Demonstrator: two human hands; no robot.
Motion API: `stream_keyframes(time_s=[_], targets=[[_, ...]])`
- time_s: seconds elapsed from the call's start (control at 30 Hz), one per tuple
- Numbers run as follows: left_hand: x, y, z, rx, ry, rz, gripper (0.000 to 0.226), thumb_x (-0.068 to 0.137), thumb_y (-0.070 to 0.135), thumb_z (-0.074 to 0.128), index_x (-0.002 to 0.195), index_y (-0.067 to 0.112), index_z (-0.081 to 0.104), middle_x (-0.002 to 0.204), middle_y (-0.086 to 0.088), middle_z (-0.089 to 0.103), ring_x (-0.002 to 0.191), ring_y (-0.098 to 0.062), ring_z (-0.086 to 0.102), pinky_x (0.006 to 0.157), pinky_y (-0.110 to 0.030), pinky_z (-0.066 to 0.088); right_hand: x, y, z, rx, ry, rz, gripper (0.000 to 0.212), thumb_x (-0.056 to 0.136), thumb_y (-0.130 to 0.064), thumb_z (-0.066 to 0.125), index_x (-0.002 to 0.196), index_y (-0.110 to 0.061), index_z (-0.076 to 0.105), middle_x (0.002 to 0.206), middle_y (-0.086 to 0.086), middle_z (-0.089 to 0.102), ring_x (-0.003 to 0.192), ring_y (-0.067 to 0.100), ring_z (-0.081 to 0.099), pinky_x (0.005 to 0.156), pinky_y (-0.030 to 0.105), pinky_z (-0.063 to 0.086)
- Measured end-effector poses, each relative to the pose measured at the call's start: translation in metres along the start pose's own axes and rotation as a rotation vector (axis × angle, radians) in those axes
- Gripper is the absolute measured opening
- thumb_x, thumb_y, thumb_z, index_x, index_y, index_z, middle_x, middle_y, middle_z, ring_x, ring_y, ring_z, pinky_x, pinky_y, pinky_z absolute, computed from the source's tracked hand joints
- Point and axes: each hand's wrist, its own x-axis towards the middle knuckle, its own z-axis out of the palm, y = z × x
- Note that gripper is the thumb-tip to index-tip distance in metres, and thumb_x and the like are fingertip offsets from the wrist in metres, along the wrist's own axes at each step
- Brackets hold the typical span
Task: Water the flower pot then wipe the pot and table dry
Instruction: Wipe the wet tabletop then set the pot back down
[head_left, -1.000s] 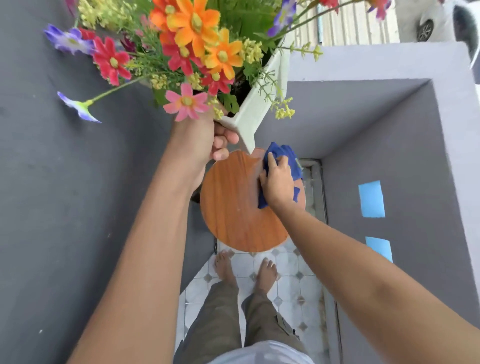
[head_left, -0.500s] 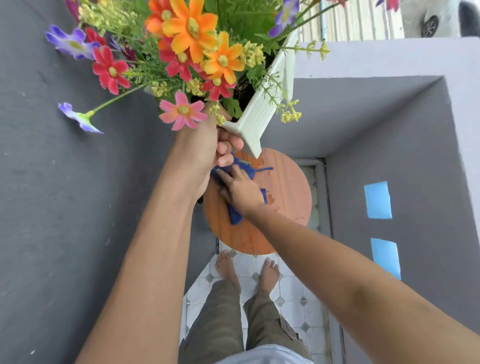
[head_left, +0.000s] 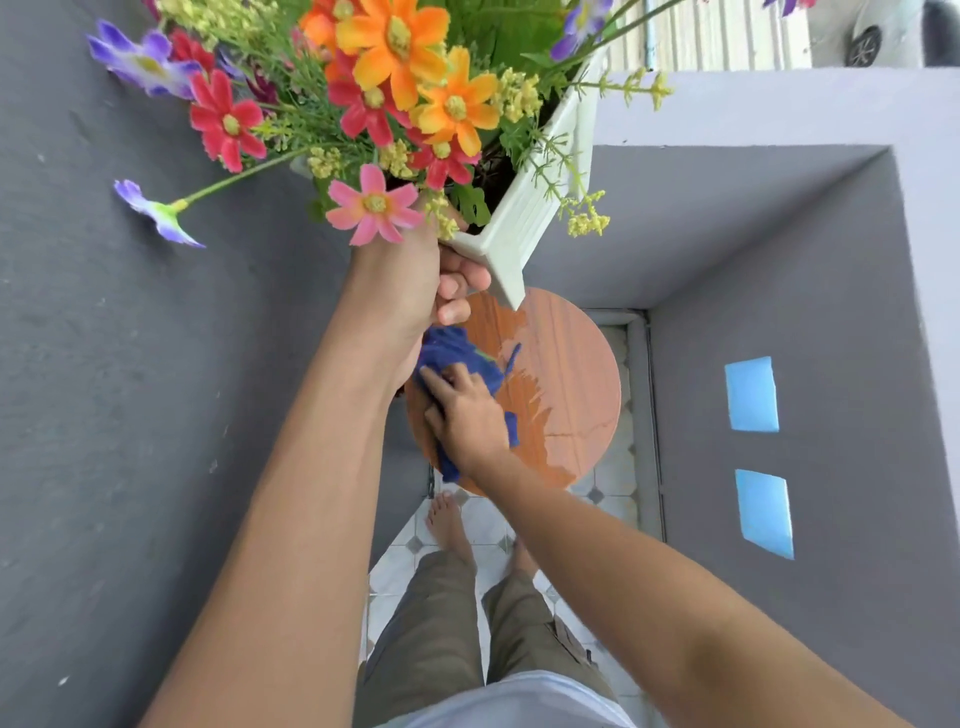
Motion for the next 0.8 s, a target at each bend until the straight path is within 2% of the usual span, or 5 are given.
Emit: stream_keyframes(time_s=[0.2, 0.3, 0.5, 0.63, 0.8], targets=[[-0.001, -0.003, -0.004, -0.019, -0.024, -0.012, 0.031, 0.095, 0.005, 0.03, 0.072, 0.01, 0.05, 0.05, -0.008, 0.058, 0.04, -0.01, 0.036, 0.039, -0.023, 0.025, -0.076, 0.008, 0.007, -0.038, -0.153, -0.21, 0.048, 0.088, -0.021, 0.06, 0.135, -0.026, 0.056, 0.115, 0.006, 0.056, 0.093, 0.03, 0.054, 0.041, 0.032, 0.039], [-0.005, -0.004, -0.002, -0.036, -0.024, -0.02, 0.032, 0.096, 0.005, 0.028, 0.072, 0.012, 0.049, 0.047, -0.006, 0.058, 0.041, -0.01, 0.036, 0.039, -0.022, 0.025, -0.075, 0.06, -0.023, -0.022, -0.047, -0.033, 0.049, 0.087, -0.021, 0.061, 0.135, -0.026, 0.057, 0.119, 0.007, 0.055, 0.101, 0.032, 0.056, 0.057, 0.041, 0.054], [-0.006, -0.007, 0.002, -0.012, -0.009, -0.01, 0.033, 0.095, 0.006, 0.028, 0.071, 0.012, 0.05, 0.052, -0.009, 0.058, 0.041, -0.01, 0.037, 0.04, -0.024, 0.026, -0.056, 0.111, -0.061, 0.059, 0.247, 0.456, 0.046, 0.086, -0.018, 0.062, 0.132, -0.026, 0.06, 0.12, 0.003, 0.053, 0.107, 0.027, 0.054, 0.073, 0.037, 0.051], [-0.006, -0.004, 0.006, -0.019, -0.014, 0.004, 0.032, 0.096, 0.008, 0.028, 0.071, 0.012, 0.048, 0.052, -0.009, 0.057, 0.042, -0.011, 0.035, 0.041, -0.025, 0.024, -0.071, 0.082, -0.036, 0.07, 0.205, 0.343, 0.049, 0.083, -0.016, 0.063, 0.131, -0.023, 0.063, 0.114, 0.006, 0.056, 0.1, 0.029, 0.055, 0.08, 0.044, 0.053], [-0.004, -0.003, 0.003, -0.039, -0.02, 0.002, 0.031, 0.096, 0.009, 0.029, 0.072, 0.012, 0.048, 0.051, -0.009, 0.058, 0.041, -0.011, 0.036, 0.04, -0.023, 0.025, -0.116, 0.037, -0.002, 0.083, -0.013, -0.028, 0.046, 0.083, -0.015, 0.063, 0.128, -0.025, 0.063, 0.111, 0.006, 0.057, 0.09, 0.028, 0.053, 0.063, 0.038, 0.052]])
